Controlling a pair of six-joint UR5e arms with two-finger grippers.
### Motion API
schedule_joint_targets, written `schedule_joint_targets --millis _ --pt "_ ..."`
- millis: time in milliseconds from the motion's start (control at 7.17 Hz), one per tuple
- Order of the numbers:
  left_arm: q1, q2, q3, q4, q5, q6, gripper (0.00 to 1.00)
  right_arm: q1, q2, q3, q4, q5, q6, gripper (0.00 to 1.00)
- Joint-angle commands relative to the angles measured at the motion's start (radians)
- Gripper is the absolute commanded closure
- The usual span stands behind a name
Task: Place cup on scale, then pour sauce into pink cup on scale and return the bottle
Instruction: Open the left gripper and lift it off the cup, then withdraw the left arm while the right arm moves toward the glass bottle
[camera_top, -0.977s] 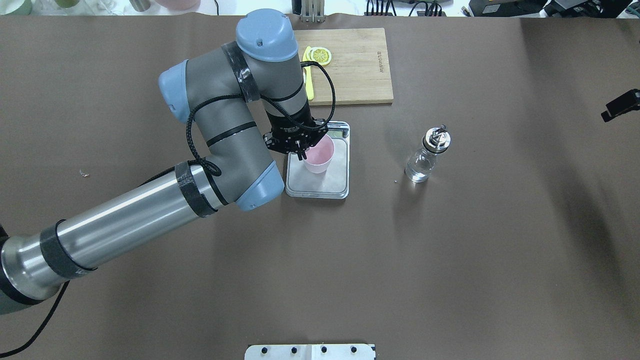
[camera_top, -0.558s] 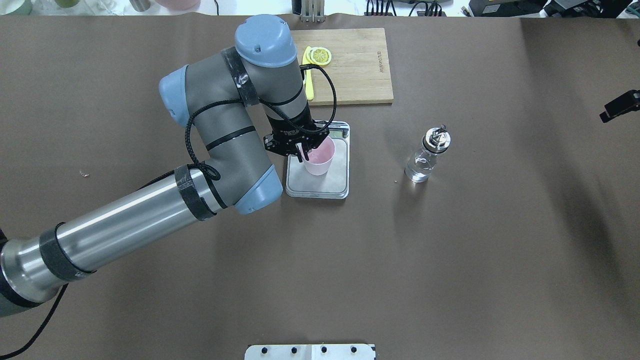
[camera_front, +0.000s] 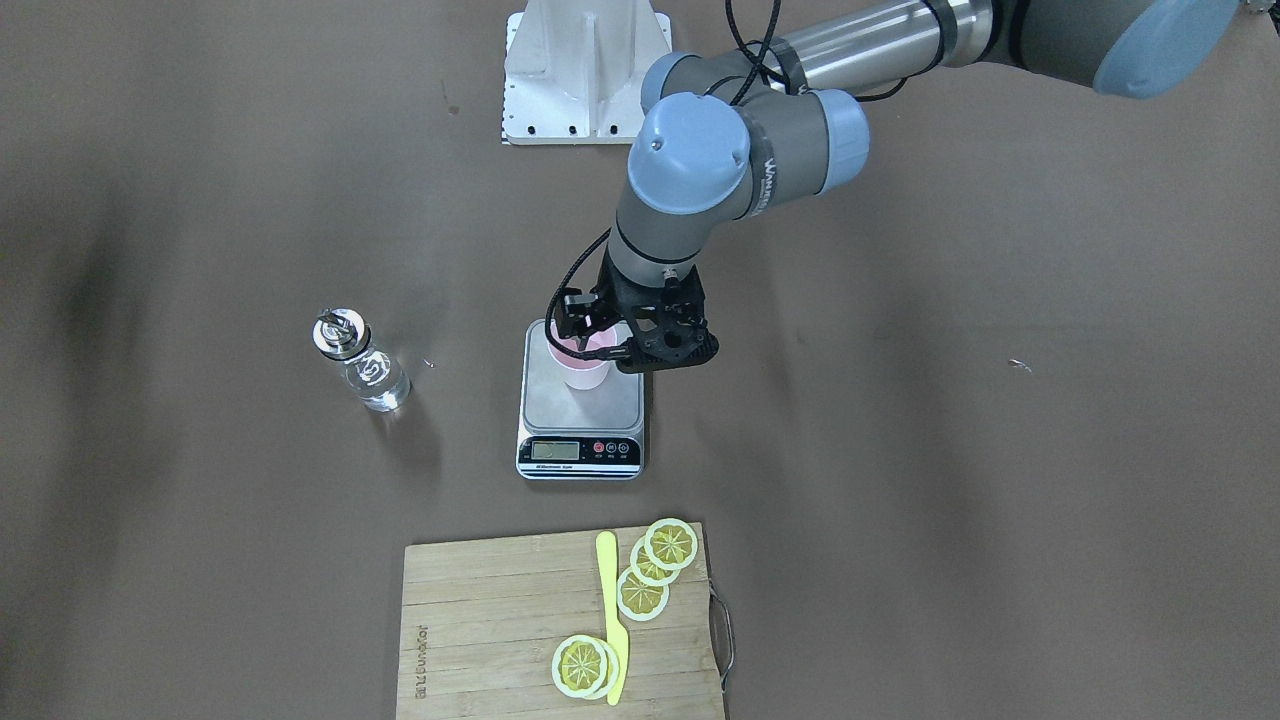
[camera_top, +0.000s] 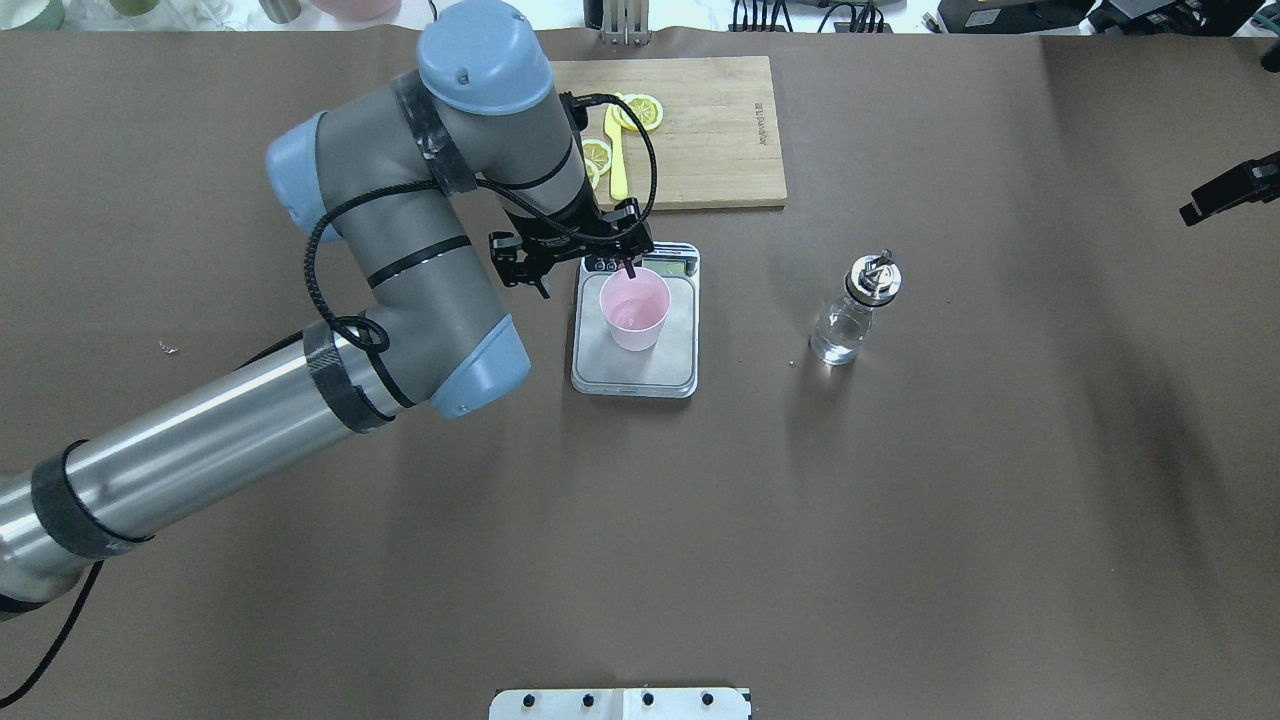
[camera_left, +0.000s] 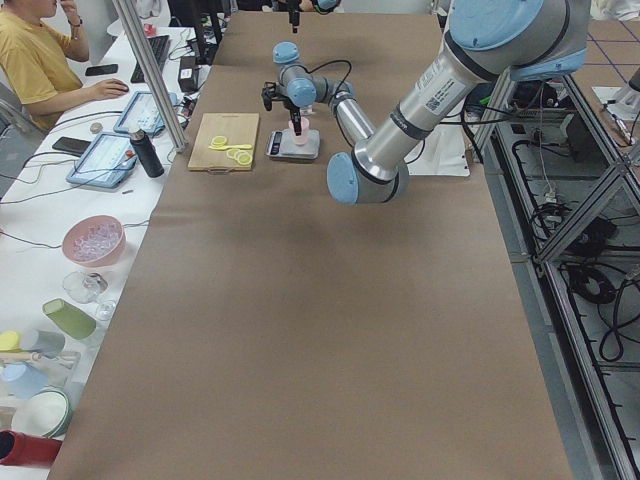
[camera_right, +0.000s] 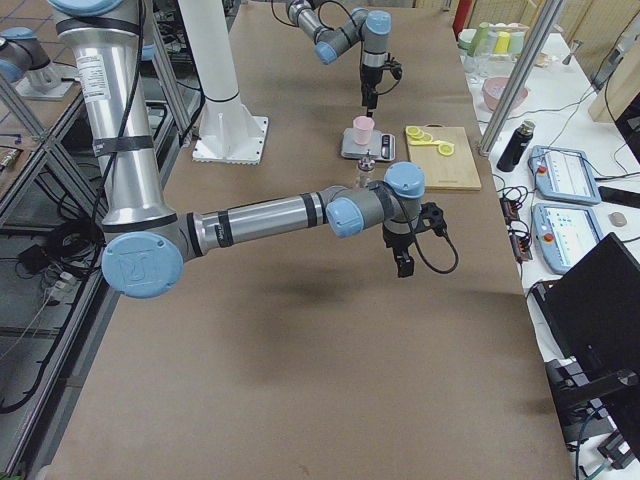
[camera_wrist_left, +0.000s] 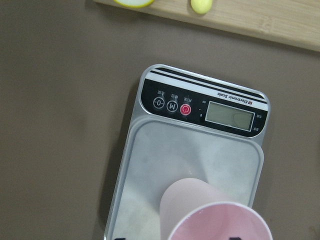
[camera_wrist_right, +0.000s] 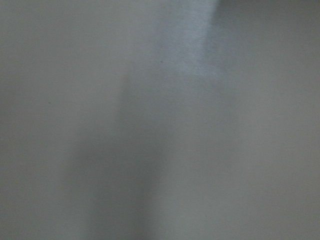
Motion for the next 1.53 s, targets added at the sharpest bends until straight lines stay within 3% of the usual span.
schedule_joint_targets --millis 0,279,419,558,977,1116,1395 --pt "-0.112 0.132 -0.129 0.011 -0.122 0.12 0.01 -0.072 0.001 0.107 -0.001 0.019 0.001 0.0" --pt "-0.229 0.248 -0.187 0.041 -0.178 0.311 0.02 -0.122 0.018 0.133 0.009 0.013 0.003 0.0" --pt "-0.286 0.253 -0.201 0.136 -0.193 0.449 0.02 -0.129 -0.005 0.186 0.01 0.019 0.047 0.0" --pt "-0.314 0.251 -0.218 0.232 -0.193 0.545 0.02 -0.131 -0.054 0.22 0.095 0.018 0.108 0.0" --pt "-0.366 0.274 -0.217 0.261 -0.193 0.654 0.02 -0.183 -0.152 0.221 0.429 -0.011 0.216 0.02" --pt "-0.369 0.28 -0.218 0.261 -0.193 0.655 0.02 -0.253 -0.203 0.219 0.608 -0.133 0.227 0.04" --pt "-0.375 0.291 -0.218 0.261 -0.192 0.659 0.02 -0.438 -0.206 0.221 0.766 -0.401 0.288 0.04"
